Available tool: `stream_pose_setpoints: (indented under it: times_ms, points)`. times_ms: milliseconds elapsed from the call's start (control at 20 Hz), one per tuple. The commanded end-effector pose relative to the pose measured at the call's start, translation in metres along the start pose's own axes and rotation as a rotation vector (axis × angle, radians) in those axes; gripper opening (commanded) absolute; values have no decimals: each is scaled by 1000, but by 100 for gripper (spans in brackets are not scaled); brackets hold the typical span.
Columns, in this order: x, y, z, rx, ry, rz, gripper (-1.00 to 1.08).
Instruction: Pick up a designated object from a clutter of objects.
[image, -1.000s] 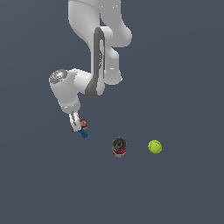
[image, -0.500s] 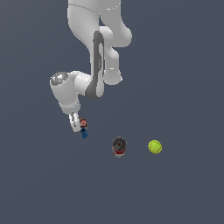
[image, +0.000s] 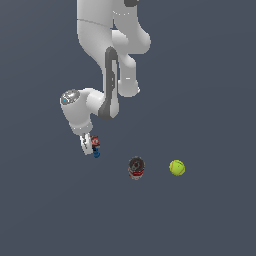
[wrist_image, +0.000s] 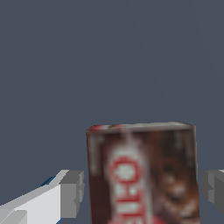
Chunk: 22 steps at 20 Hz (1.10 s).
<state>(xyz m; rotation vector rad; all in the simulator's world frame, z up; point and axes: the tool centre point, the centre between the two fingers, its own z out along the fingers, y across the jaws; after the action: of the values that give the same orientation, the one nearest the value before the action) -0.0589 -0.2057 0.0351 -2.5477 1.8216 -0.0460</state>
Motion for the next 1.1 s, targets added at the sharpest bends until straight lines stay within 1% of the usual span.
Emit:
stream_pose_setpoints:
  times_ms: [0,100,150,600,650,850,1050]
  points:
    - [-10,7,18,-24,-19,-6,100]
    - [-10,7,19,-24,-19,-6,100]
    - [-10,7,19,-24,-19,-6,-100]
    - [-10,7,19,-24,-19,-6,-100]
    - [-1,-1,7,0,0,-2,-100]
    - [-4,-3,3,0,0,-2,-100]
    - [-12,-10,-8,0,0,-2,-100]
